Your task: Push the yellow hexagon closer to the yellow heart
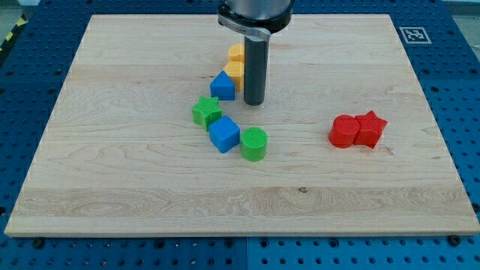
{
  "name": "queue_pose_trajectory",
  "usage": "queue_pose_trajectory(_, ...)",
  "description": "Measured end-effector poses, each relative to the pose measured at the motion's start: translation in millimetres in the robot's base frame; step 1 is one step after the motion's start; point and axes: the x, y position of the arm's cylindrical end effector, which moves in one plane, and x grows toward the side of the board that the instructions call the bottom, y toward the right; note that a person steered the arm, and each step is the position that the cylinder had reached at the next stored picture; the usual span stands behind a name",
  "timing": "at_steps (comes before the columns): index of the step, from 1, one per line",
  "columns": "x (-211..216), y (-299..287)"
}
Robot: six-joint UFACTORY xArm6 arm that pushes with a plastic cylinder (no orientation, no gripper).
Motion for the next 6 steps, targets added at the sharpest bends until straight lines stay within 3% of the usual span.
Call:
queue_pose_trajectory(1,-55.5,0.6)
queue_pose_trajectory(2,-71.1,0.6)
queue_pose_trajectory(3,-42.9,0.6)
queue_pose_trajectory(5,20.9,75.0)
queue_pose_trajectory(6,24.2,75.0)
